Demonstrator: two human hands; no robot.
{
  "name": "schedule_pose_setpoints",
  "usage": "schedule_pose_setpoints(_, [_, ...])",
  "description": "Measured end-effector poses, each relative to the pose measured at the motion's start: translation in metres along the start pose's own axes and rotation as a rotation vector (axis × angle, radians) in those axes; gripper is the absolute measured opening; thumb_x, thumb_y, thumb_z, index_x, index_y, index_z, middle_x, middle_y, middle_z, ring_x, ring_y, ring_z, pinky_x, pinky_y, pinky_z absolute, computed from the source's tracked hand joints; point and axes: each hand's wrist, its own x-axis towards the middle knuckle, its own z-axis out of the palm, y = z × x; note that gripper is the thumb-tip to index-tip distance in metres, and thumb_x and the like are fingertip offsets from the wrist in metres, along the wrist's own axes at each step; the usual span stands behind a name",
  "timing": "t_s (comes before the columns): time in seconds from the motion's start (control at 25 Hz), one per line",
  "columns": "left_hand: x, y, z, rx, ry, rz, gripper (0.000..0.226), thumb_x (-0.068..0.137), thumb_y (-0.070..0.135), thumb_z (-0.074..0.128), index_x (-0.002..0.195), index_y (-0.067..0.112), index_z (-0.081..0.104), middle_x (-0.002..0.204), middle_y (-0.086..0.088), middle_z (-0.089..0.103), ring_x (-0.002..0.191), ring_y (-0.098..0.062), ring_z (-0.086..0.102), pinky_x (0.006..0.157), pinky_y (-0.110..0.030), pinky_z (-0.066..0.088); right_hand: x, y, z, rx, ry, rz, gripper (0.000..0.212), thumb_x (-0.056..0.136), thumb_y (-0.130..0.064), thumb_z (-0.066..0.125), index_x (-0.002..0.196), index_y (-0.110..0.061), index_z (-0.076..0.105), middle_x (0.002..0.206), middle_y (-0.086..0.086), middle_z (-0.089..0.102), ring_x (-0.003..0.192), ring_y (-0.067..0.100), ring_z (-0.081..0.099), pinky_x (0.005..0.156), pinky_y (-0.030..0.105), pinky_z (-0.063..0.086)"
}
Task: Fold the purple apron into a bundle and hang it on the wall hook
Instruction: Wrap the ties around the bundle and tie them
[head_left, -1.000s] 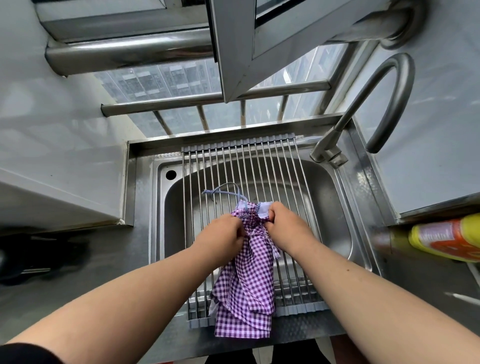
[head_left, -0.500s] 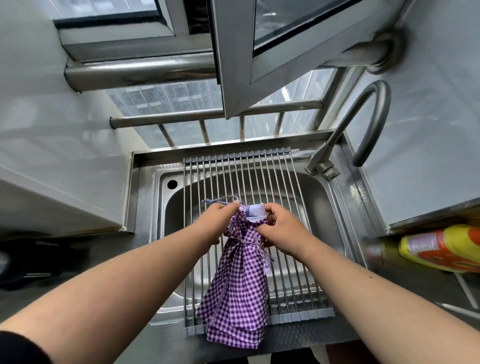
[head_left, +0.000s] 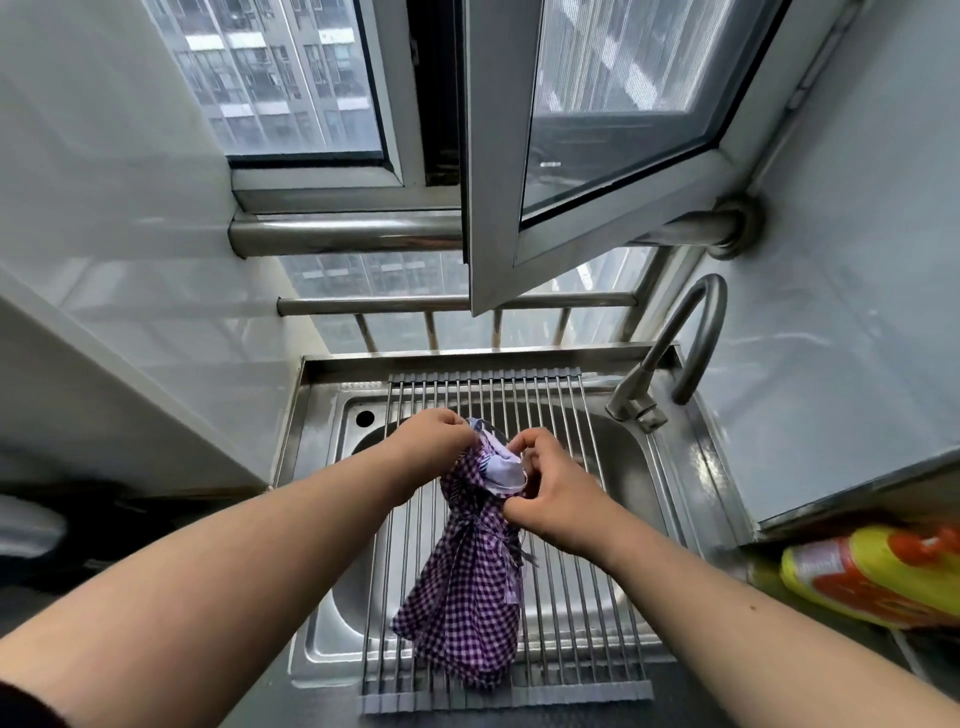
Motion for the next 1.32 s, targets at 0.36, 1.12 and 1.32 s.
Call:
schedule_pose_setpoints(0.36, [-0.024,-0.009,0.003,-0.213,-0.087,-0.010,0.019,0.108,0.021,0.053,0.117,0.005,0.057,0.121,-0.027,0.070,0.089,-0.029,0.069,0.092,-0.051,0.060,0.013,-0.016,0.007,0.104,-0.015,0.194,0.038,0.093,-0.055,0.071,0.096,-0.021,0.053,0.091,0.002,0.063,0.075,0.017,0.057,0.066,0.037,0.052])
schedule_pose_setpoints(1.12, [-0.065,0.007,-0.029,-0.375,-0.157,0.122,0.007,0.101,0.007,0.058,0.097,0.013,0.060,0.078,-0.008,0.069,0.071,-0.028,0.071,0.078,-0.053,0.063,-0.021,-0.059,0.034,0.334,0.191,-0.035,0.019,0.107,-0.023,0.058,0.099,-0.013,0.072,0.076,0.001,0.072,0.075,0.014,0.067,0.081,0.036,0.058])
schedule_pose_setpoints(1.32, [-0.073,0.006,-0.032,-0.313,-0.164,0.235,0.011,0.099,0.006,0.064,0.092,0.014,0.062,0.088,-0.009,0.069,0.083,-0.024,0.064,0.078,-0.043,0.055,-0.024,-0.056,0.036,0.366,0.273,-0.001,0.012,0.101,-0.028,0.068,0.098,-0.021,0.078,0.089,0.001,0.080,0.086,0.020,0.073,0.085,0.045,0.060])
